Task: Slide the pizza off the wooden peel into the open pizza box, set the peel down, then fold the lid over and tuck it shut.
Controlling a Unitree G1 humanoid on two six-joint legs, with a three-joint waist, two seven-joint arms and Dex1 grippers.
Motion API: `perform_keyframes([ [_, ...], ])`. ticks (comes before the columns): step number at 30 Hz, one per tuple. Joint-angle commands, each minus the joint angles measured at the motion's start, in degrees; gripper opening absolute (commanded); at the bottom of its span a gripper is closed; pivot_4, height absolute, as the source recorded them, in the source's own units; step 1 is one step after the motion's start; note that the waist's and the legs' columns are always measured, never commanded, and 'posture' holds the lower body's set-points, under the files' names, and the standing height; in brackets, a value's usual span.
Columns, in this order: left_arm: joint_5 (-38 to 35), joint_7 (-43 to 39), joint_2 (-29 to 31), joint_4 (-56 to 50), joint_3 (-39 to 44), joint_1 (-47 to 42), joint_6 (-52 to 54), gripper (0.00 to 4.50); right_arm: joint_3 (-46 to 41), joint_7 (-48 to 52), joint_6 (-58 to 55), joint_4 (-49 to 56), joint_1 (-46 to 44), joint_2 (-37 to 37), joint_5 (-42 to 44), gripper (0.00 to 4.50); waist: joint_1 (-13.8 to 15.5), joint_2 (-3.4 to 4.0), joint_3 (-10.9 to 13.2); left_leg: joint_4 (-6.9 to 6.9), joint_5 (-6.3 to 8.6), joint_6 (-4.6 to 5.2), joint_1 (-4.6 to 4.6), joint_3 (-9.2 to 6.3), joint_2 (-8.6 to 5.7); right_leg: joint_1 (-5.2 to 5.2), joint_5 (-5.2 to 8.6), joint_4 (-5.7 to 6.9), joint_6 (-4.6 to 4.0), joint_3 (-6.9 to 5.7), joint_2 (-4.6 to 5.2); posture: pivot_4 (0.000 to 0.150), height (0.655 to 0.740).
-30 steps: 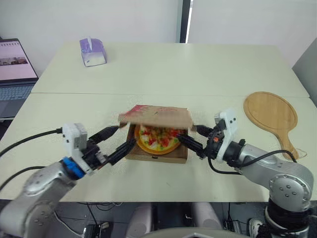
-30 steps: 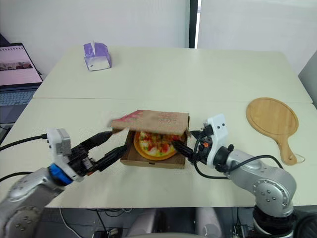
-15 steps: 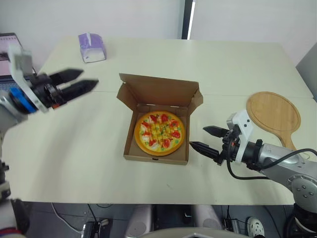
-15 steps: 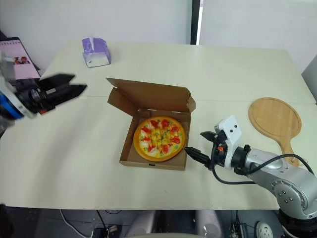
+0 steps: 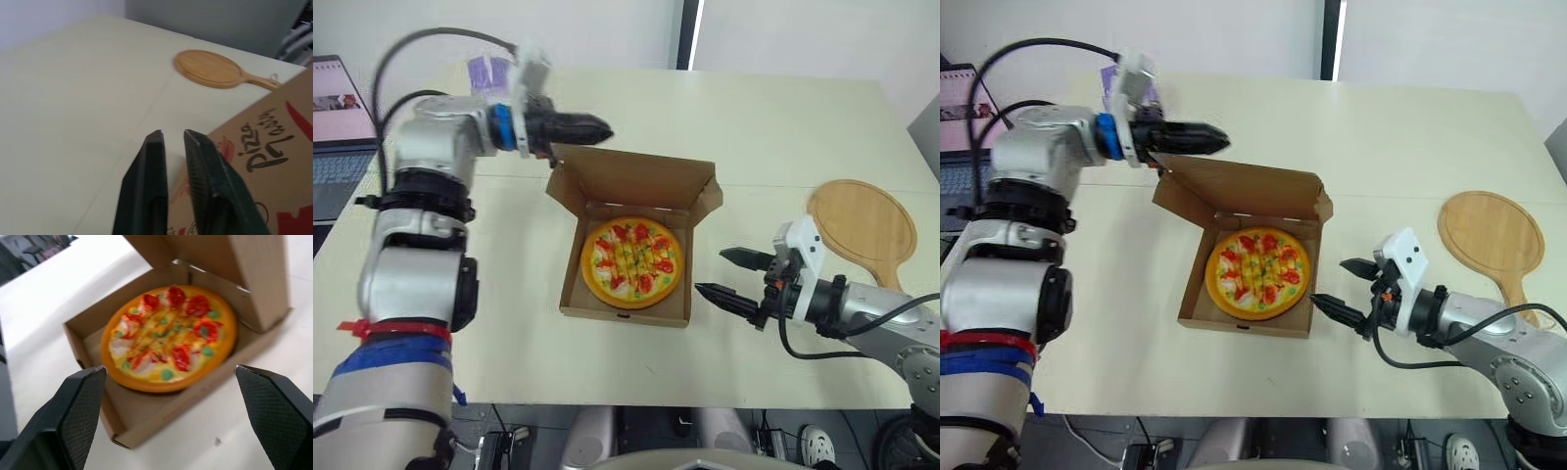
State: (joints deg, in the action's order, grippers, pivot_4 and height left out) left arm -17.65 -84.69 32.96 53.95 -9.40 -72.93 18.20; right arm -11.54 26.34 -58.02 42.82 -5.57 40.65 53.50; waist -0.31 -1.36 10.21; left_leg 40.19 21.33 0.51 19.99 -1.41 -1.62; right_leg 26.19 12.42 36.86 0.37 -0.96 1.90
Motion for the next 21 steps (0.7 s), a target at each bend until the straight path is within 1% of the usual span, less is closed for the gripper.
perform_keyframes([
  [1,1.45,-5.83,-0.22,-1.3,-0.03,-0.98,-0.44,0.01,-4.23,1.14,1.38,2.18,1.23,1.85,2.46,4.5,-0.05,-0.02,0.01,0.0,0.0,0.0,0.0,0.0,0.04,0.0,0.0,0.03,0.0,0.0,-0.03,0.15,0.7251],
  [3,1.25,-7.45,-0.07,-4.14,-0.43,0.41,0.6,0.01,-6.22,2.27,1.72,1.62,2.38,3.77,2.31,4.5,0.15,-0.03,0.02,0.04,-0.01,0.02,0.0,-0.03,0.05,-0.01,0.0,0.09,0.0,-0.02,-0.03,0.15,0.7251],
  [6,-0.29,-7.81,1.42,-10.37,-2.06,3.65,1.63,0.01,-9.48,5.36,2.37,-0.21,3.24,7.09,2.5,4.5,0.18,-0.03,0.02,0.18,0.03,0.1,0.01,-0.03,0.03,-0.07,-0.01,0.14,0.01,0.0,-0.01,0.15,0.7251],
  [10,-2.45,-7.81,4.72,-19.55,-4.66,9.1,2.41,0.01,-13.15,9.58,3.16,-3.66,2.25,10.86,3.22,4.5,0.16,-0.03,0.02,0.54,0.12,0.26,0.07,-0.02,0.06,-0.1,-0.04,0.2,0.07,0.04,-0.01,0.15,0.7251],
  [12,-3.25,-7.81,6.5,-23.38,-5.63,11.83,2.78,0.01,-14.34,10.32,2.87,-5.57,0.31,11.46,5.17,4.5,0.22,-0.03,0.02,0.59,0.12,0.26,0.09,-0.03,0.06,-0.11,-0.06,0.24,0.1,0.05,-0.01,0.15,0.7251],
  [15,-3.69,-7.81,7.85,-26.55,-5.99,14.06,3.18,0.01,-14.84,10.74,2.47,-7.2,-1.85,12.06,7.1,4.5,0.33,-0.03,0.02,0.66,0.11,0.25,0.09,-0.05,0.07,-0.12,-0.07,0.27,0.1,0.05,-0.01,0.15,0.7251],
  [18,-4.03,-7.81,10.9,-32.37,-6.86,19.13,2.12,0.01,-13.73,9.55,1.34,-7.95,-6.86,11.45,13.41,4.5,0.17,0.0,0.02,0.69,0.11,0.25,0.06,-0.02,0.07,-0.13,-0.08,0.28,0.11,0.07,0.0,0.15,0.7251],
  [21,-3.86,-7.81,10.73,-35.33,-4.93,21.34,4.4,0.01,-11.57,7.82,0.96,-7.16,-9.43,10.72,16.7,4.5,0.26,-0.01,0.02,0.67,0.11,0.24,0.07,-0.05,0.09,-0.12,-0.09,0.28,0.1,0.04,0.0,0.15,0.7251],
])
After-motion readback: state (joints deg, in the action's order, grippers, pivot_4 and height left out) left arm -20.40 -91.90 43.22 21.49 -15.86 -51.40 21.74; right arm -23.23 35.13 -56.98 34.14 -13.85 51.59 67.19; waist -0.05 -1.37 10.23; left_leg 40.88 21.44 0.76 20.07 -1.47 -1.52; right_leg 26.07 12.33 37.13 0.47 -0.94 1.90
